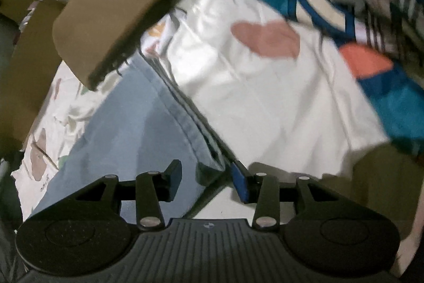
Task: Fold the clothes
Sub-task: 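Reach the open right gripper to the layered edge of the blue pants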
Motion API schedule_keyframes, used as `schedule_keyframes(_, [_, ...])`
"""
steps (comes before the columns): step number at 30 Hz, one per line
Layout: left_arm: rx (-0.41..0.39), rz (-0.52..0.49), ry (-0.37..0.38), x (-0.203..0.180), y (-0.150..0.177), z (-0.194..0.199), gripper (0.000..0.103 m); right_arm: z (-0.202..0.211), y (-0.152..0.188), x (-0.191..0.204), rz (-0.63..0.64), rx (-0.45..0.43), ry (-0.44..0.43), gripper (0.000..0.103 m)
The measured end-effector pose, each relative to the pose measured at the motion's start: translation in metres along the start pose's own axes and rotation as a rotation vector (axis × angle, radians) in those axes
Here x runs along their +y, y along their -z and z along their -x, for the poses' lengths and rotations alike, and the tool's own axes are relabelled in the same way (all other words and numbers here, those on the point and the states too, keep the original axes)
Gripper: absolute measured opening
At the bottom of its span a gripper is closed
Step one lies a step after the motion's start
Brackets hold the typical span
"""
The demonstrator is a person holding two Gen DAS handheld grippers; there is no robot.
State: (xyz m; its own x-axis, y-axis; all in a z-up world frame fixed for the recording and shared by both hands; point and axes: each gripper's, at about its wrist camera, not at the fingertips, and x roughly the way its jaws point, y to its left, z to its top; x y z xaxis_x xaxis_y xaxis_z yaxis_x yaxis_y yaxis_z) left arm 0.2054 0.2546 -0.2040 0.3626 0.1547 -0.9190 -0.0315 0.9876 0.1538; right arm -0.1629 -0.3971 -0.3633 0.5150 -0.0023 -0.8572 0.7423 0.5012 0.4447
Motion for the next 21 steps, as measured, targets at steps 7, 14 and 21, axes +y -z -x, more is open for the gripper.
schedule_keyframes(7, [0.021,-0.044,-0.001,-0.019,0.001,-0.016,0.059,-0.019,0.013,-0.013,-0.087,0.024,0.001,0.049])
schedule_keyframes(14, [0.030,-0.086,0.019,-0.035,0.003,-0.029,0.059,-0.031,0.015,-0.024,-0.147,0.029,-0.102,0.050])
schedule_keyframes(21, [0.054,-0.101,0.017,-0.032,0.012,-0.041,0.060,-0.019,0.012,-0.025,-0.168,0.007,-0.177,0.048])
